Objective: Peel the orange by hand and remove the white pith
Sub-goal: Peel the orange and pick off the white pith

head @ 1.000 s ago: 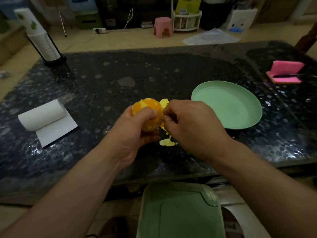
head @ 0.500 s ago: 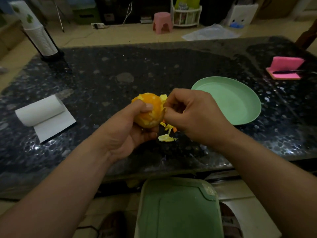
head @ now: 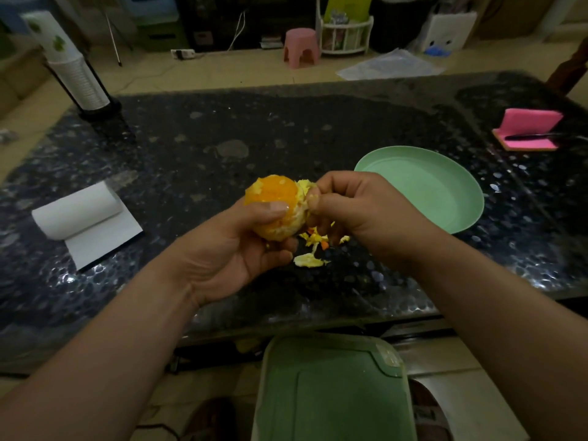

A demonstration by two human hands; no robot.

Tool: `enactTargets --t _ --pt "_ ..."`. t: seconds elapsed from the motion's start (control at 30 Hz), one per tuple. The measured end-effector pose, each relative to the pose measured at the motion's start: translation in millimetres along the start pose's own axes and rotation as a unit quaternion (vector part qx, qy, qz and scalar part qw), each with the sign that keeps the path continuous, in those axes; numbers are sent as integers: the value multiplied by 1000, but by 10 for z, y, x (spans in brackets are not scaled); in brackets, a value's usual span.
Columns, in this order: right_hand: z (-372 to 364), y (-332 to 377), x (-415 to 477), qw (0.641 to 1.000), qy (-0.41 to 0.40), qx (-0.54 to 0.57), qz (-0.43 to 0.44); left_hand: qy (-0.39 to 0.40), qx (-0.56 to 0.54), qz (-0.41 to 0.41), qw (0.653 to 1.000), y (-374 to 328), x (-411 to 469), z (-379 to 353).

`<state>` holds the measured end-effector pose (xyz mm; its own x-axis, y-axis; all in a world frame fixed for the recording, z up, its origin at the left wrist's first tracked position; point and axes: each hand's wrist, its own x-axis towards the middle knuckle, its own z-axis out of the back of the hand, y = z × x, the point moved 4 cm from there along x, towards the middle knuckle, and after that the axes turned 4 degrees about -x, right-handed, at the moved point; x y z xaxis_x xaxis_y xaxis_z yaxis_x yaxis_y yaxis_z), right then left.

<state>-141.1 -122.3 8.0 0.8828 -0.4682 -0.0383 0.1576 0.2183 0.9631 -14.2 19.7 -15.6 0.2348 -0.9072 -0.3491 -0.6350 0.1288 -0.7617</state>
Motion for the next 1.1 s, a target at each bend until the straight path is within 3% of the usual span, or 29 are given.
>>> enactTargets --t 0.2,0.47,0.63,0.93,1.1 --pt "17 59 -11 999 -23 41 11 -55 94 -101 989 -61 -11 -90" --pt "102 54 12 992 -25 122 -13 6 74 -118 990 -97 -61 -87" --pt "99 117 -39 995 -30 -81 53 -49 83 -103 990 -64 -5 -54" --pt "64 160 -84 959 -91 -239 126 -63 134 -117 982 -49 42 -75" --pt "83 196 -158 906 -138 -362 170 -76 175 -143 971 -41 80 -141"
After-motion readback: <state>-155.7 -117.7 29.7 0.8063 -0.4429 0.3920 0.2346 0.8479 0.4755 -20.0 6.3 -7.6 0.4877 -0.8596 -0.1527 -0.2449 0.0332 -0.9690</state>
